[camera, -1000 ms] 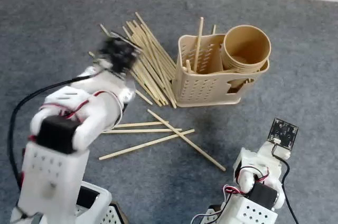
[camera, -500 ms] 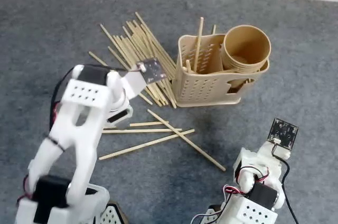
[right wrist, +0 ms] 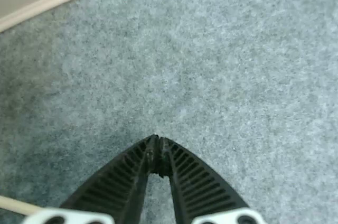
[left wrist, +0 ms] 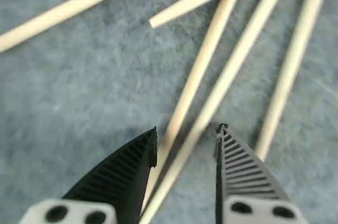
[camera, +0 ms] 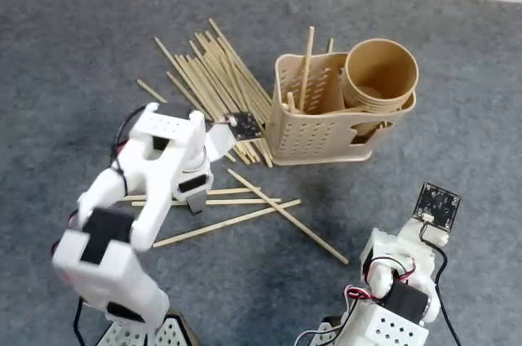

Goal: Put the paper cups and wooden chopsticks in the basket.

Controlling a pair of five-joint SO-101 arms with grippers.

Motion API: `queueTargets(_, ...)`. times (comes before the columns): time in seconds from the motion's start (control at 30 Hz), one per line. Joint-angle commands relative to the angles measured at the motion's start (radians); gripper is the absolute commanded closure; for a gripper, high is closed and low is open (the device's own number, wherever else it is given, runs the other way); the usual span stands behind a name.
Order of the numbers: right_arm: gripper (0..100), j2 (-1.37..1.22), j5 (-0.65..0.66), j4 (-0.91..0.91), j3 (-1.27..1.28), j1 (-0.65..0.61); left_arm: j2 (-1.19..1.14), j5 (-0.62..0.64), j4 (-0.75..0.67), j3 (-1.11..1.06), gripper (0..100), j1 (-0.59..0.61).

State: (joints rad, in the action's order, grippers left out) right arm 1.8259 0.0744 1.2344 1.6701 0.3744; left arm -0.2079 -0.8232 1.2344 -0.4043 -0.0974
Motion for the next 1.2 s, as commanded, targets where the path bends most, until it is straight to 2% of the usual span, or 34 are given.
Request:
queueTargets(0.0,99.4,0.008,-0.005,-0.027,0.027,0.010,-0.047,-0.012,-0.029,0.045,82,0.031)
queueTargets(0.07,99.4,0.008,-0.005,-0.027,0.027,0.012,-0.051,-0.012,-0.023,0.056,84,0.035)
queueTargets(0.27,99.4,0.008,-0.005,-0.027,0.027,0.012,-0.054,-0.046,0.023,0.024,100,0.031)
queueTargets(0.37,99.4,0.008,-0.005,-0.027,0.027,0.012,-0.045,-0.143,0.098,-0.022,99,0.036)
queueTargets(0.57,99.4,0.008,-0.005,-0.027,0.027,0.012,-0.024,-0.187,0.180,-0.028,99,0.134)
queueTargets(0.87,99.4,0.008,-0.005,-0.027,0.027,0.012,0.331,-0.362,0.327,-0.030,99,0.380)
queueTargets(1.1,99.4,0.008,-0.005,-0.027,0.027,0.012,0.616,-0.359,0.364,-0.035,99,0.403)
queueTargets(1.17,99.4,0.008,-0.005,-0.027,0.027,0.012,0.685,-0.298,0.354,-0.031,99,0.401)
